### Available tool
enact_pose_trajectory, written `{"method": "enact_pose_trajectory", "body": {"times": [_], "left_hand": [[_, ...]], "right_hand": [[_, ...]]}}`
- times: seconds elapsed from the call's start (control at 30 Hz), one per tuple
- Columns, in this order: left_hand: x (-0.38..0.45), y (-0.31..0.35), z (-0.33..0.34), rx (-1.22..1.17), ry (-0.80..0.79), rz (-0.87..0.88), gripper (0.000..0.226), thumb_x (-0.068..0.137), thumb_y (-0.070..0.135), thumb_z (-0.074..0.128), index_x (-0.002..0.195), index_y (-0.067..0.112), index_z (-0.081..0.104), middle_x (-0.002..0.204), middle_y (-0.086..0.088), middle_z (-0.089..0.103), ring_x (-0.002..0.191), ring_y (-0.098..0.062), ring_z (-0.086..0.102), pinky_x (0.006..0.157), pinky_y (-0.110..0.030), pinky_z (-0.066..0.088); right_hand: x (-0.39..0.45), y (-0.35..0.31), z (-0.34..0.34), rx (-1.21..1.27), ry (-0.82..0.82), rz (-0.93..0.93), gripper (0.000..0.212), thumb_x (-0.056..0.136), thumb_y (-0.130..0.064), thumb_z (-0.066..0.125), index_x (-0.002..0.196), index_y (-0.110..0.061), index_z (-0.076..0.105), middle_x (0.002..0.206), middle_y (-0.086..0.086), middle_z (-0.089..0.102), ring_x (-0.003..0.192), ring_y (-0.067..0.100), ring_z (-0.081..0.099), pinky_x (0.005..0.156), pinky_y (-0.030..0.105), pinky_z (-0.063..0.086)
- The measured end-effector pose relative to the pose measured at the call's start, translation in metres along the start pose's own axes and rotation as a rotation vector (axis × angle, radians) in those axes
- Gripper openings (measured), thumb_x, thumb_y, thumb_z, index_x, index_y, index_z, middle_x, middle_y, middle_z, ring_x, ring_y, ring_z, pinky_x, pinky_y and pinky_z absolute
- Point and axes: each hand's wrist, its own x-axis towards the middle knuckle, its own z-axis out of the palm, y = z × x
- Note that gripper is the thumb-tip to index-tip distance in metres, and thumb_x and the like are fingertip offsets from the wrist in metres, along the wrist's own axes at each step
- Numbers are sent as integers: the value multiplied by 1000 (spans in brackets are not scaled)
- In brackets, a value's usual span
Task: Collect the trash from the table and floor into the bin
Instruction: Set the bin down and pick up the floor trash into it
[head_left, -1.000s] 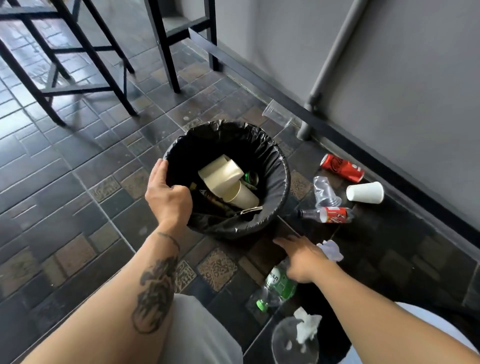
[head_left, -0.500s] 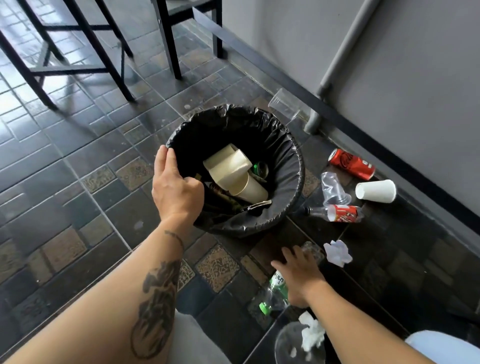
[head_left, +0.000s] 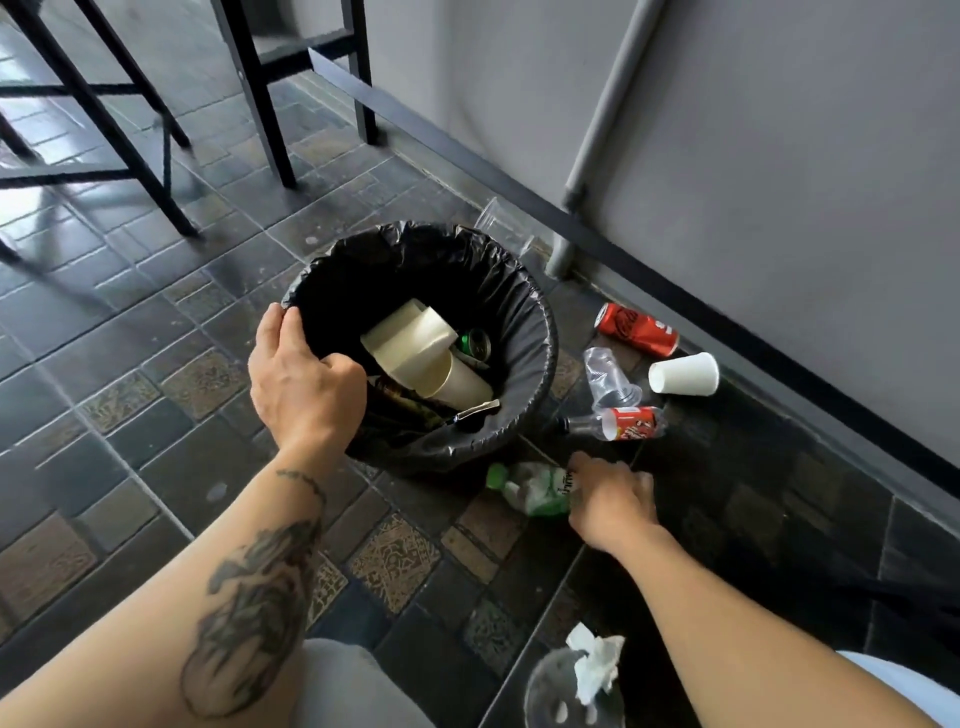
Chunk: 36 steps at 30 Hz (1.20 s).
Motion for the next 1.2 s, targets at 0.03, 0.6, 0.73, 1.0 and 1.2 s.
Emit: {"method": "enact_pose_trajectory", "body": {"times": [0.03, 0.6, 0.73, 1.0, 1.2], "left_hand": [[0, 2, -1, 13, 1, 17, 67, 83, 15, 50, 150, 17, 44, 163, 3, 32, 147, -23, 30, 123, -42, 21], [-11, 45, -3, -93, -137, 363, 60, 84, 3, 54, 142, 19, 55, 141, 2, 57, 121, -21, 55, 90, -27, 39], [-10, 41, 1, -113, -167, 344, 59, 85, 5, 54, 142, 19, 56, 137, 2, 58, 119, -21, 57, 90, -26, 39], [-24, 60, 10, -216, -167, 575, 66, 79, -3, 47, 141, 20, 56, 133, -1, 60, 114, -19, 62, 87, -37, 54], [-86, 117, 53, -223, -346, 1039, 60, 71, 2, 42, 126, 5, 66, 122, -10, 64, 106, -27, 63, 88, -33, 51]], "right_hand": [[3, 8, -13, 105, 32, 42, 44, 85, -23, 55, 128, -31, 49, 122, 3, 61, 118, 30, 53, 96, 44, 36], [5, -47, -183, 1170, 380, -56, 27, 73, -41, 63, 95, -26, 62, 93, 2, 68, 85, 24, 68, 74, 53, 60], [18, -73, -156, 1140, 240, -99, 36, 67, -48, 63, 96, -26, 62, 93, 1, 70, 85, 24, 69, 75, 52, 60], [21, 3, -139, 1111, 182, -10, 26, 89, -22, 62, 115, -18, 59, 91, 6, 72, 75, 16, 69, 72, 33, 57], [12, 86, -66, 985, 11, 223, 25, 85, -25, 63, 108, -18, 62, 104, 11, 65, 89, 22, 61, 74, 38, 52]]}}
